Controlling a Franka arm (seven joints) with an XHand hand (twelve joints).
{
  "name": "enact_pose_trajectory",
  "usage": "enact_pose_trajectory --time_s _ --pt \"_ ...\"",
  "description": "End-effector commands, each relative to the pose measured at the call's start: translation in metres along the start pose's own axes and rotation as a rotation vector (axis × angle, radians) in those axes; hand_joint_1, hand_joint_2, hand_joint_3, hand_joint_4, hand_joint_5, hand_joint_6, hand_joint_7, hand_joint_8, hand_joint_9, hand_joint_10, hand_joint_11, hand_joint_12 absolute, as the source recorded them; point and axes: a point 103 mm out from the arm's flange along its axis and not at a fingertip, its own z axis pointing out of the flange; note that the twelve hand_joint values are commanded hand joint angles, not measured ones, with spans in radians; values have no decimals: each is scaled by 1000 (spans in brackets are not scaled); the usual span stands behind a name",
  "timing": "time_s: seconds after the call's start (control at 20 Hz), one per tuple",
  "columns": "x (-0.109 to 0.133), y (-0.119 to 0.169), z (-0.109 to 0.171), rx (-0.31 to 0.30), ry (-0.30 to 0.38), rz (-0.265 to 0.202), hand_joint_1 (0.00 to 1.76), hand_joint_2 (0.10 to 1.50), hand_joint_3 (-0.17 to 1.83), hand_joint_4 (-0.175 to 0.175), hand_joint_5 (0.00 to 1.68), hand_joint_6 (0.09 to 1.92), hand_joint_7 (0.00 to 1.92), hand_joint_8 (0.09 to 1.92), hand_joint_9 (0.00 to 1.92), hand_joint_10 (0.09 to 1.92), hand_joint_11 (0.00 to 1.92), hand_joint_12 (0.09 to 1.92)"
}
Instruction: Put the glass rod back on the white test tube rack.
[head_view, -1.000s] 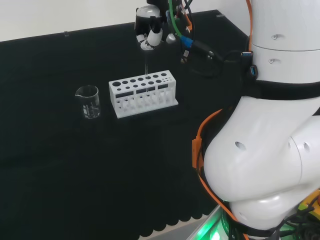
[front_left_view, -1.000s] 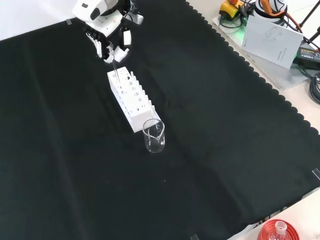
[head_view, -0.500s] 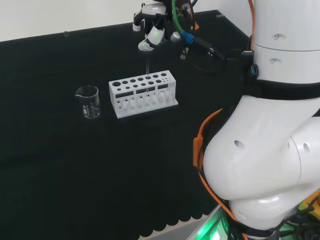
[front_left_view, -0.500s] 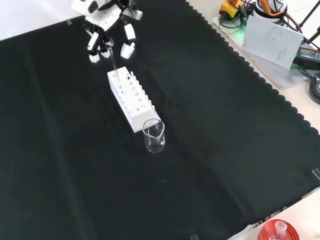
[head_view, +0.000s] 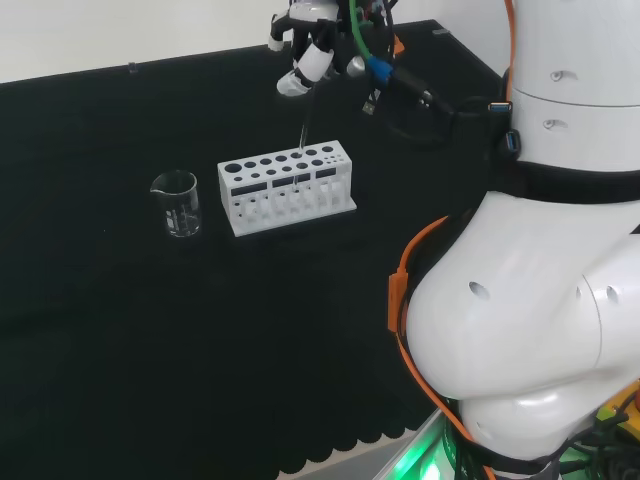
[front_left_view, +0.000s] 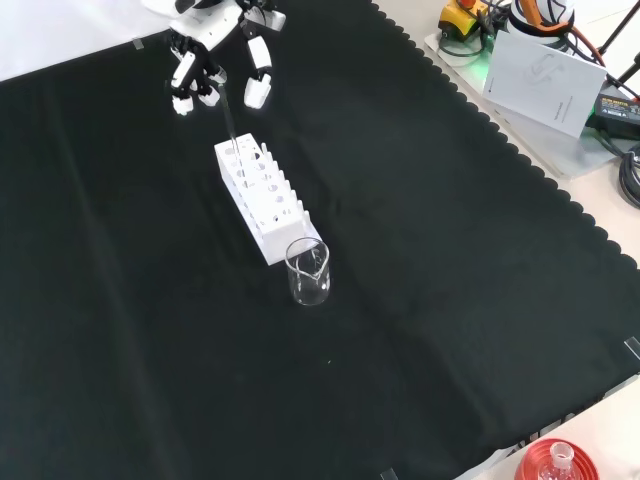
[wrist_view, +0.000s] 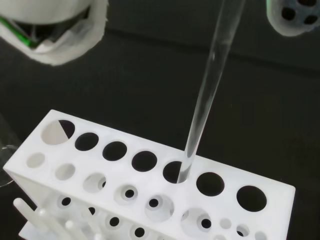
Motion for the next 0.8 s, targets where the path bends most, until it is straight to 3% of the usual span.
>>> enact_pose_trajectory --time_s 0.05,0.8 --pt "5 -4 -6 -18 -7 -6 836 454 712 -168 370 774 1194 561 1839 87 1717 543" --pt "25 -22 -24 -49 -38 -14 834 470 699 -173 405 778 1195 568 1858 87 1722 543"
